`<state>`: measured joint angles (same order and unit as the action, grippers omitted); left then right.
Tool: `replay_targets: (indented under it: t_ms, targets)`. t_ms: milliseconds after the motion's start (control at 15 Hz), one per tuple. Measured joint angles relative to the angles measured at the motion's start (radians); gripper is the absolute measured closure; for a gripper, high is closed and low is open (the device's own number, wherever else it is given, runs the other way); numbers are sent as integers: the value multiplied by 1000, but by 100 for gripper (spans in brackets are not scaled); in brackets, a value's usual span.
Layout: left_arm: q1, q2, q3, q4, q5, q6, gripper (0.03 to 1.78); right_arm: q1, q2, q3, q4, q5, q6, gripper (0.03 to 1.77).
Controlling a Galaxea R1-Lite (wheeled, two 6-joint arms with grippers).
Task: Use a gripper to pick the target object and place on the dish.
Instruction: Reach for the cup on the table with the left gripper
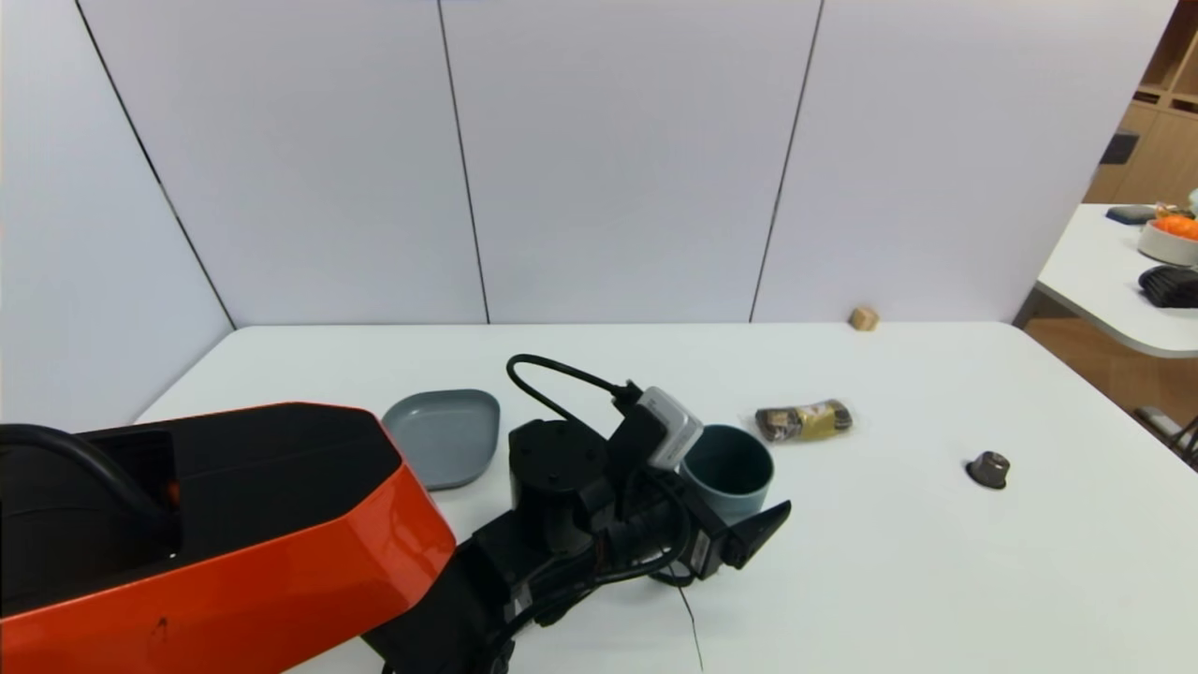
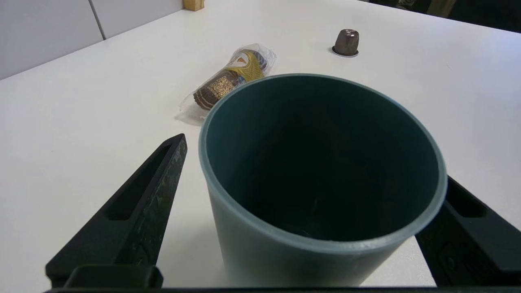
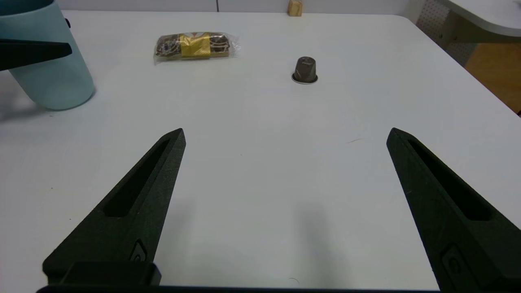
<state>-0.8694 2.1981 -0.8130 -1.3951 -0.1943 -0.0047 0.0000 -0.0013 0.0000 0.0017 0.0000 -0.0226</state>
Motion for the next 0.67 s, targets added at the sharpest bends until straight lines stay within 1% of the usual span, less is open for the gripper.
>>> replay_targets:
  t_ms: [467,533,667]
  targets:
    - [0,21,-36,0,-1,0,12,0,0,0,0,0,0,9]
    - [0,24,-37,1,-2,0,18,0,0,0,0,0,0,9]
    - [0,26,-38,2,-3,0,52,0,0,0,0,0,0,9]
